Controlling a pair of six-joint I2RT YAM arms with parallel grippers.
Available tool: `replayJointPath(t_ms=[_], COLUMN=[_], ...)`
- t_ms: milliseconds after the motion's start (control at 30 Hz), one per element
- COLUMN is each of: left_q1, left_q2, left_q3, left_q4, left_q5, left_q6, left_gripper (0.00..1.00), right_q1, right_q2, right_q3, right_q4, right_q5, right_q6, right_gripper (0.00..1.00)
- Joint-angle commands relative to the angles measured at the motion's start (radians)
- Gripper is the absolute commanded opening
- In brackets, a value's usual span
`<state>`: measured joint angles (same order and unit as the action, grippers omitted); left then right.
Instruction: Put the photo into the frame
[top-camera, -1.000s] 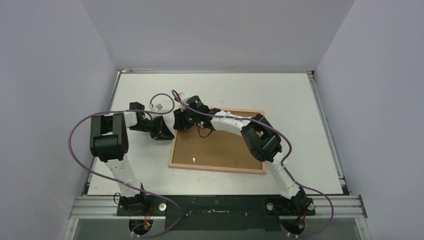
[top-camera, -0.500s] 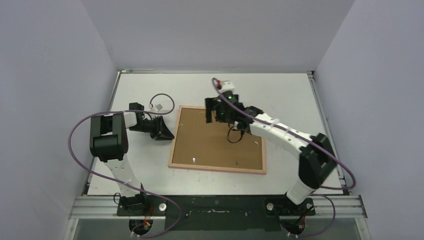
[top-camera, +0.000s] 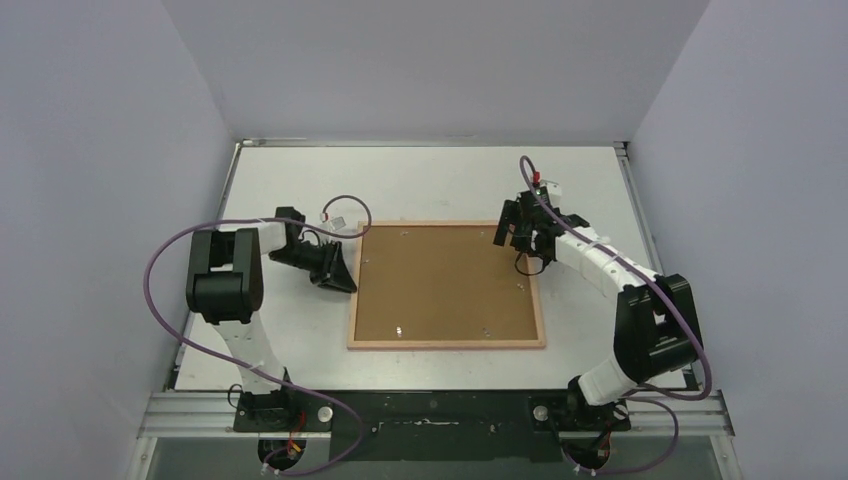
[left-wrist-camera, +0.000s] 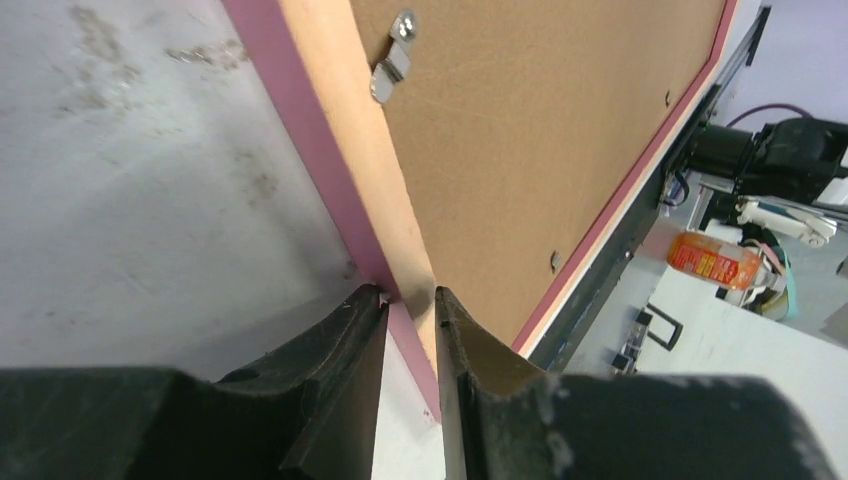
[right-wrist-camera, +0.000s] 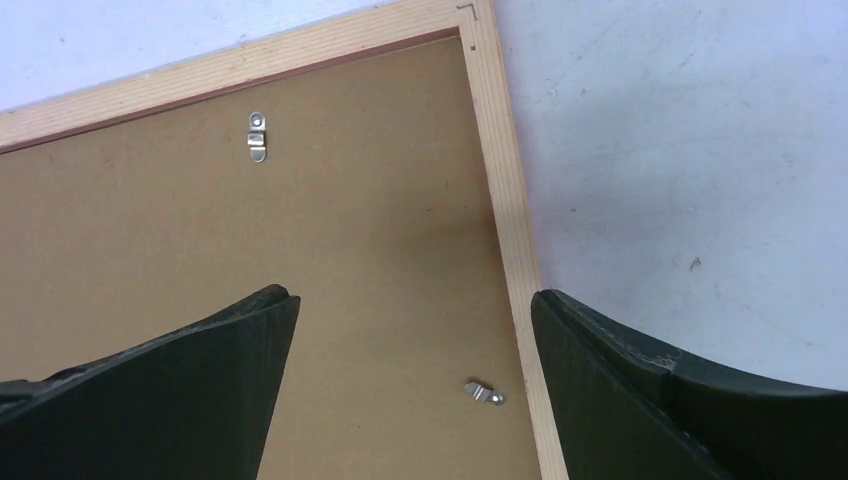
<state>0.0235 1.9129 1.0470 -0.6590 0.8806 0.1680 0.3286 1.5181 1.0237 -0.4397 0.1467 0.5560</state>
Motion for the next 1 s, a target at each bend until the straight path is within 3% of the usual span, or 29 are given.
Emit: replayJointPath(t_ms=[0,267,400,600,967], left_q1=[-0.003,0.042,0.015,-0.030,-0.082], left_q2=[-0.027,-0.027,0.044,0.273,0.320], left_q3=[0.082,0.256,0.412,0.700,0.703], left_q4=[-0.161,-0.262,-0.303,-0.583,-0.606], left_q5=[0.005,-0.022,-0.005,-0.010,-0.009], left_q6=[0.122,0.178,0.170,0.333,0.382], left_gripper=[0.25,0.35,0.33,0.27,0.27], right_q1=[-0.082,-0.123,-0.129,-0.152,-0.165], right_q2=[0.043,0.098,0.095,0.071,0.082], right_q3=[0.019,-0.016,-0.078,-0.152,-0.157], right_q4=[0.036,0.104,0.155,0.210,0.225], right_q5=[-0.132,-0.232,-0.270,-0.347,-0.398], right_q6=[0.008,-0.006,0.001,0.009,-0.002], right_gripper=[0.90,0.90,0.91,0.91,0.92])
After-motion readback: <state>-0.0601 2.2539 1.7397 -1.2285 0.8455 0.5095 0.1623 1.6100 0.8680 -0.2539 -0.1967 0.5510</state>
